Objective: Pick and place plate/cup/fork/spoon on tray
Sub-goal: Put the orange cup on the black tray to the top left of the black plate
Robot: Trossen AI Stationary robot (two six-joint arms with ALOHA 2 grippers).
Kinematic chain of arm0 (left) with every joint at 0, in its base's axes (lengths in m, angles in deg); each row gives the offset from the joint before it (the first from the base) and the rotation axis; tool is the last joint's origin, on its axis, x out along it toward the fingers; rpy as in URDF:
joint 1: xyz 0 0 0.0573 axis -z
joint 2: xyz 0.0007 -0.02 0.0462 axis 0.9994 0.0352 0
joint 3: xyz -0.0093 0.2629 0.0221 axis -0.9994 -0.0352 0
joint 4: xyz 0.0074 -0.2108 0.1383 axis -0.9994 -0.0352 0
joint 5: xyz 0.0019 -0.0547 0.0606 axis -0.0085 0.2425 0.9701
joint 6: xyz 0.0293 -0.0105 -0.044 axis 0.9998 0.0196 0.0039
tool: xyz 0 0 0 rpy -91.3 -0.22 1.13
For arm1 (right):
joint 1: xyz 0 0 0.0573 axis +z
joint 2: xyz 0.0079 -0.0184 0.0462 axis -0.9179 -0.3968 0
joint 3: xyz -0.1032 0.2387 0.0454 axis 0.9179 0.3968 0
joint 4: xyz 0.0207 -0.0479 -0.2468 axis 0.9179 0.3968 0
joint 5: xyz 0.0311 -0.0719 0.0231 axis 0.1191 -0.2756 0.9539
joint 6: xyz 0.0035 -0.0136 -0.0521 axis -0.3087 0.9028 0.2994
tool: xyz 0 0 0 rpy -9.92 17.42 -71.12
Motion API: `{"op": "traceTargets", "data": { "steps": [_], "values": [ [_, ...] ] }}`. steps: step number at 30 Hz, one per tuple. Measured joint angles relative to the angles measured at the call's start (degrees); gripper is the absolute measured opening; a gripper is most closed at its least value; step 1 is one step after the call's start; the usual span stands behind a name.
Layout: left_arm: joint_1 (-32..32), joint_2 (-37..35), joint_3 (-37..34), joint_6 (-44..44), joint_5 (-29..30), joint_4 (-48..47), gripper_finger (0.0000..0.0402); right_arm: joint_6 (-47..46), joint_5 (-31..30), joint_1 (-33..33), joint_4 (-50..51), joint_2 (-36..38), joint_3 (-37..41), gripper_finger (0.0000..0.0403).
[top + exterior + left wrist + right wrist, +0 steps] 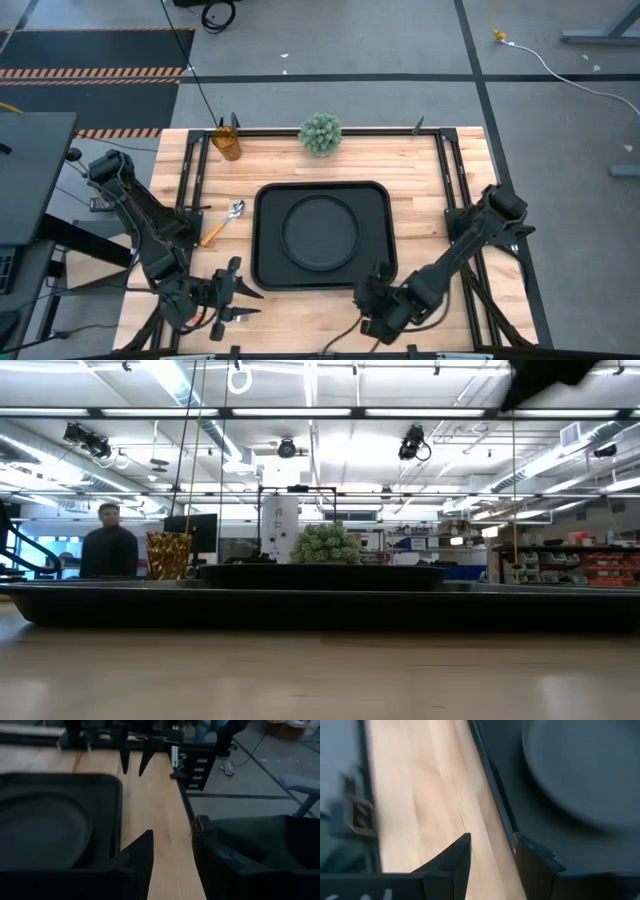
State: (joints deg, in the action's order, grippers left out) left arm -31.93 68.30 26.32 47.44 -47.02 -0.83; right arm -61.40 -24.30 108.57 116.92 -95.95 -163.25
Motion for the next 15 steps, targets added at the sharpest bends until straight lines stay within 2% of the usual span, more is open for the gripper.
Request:
{"op": "traceTargets", "data": {
  "steps": [6,11,15],
  "values": [
    [0.0,0.0,0.0,3.7,0.0,3.4,0.0142,6.6,-16.1,1.9,-12.9,2.0,0.0,0.0153],
    [0.0,0.0,0.0,3.6,0.0,3.4,0.0142,20.1,-17.9,2.0,-24.0,2.0,0.0,0.0153],
    [0.0,0.0,0.0,4.1,-0.1,3.3,0.0142,23.8,-20.3,1.5,-30.4,1.9,0.0,0.0154]
  ]
}}
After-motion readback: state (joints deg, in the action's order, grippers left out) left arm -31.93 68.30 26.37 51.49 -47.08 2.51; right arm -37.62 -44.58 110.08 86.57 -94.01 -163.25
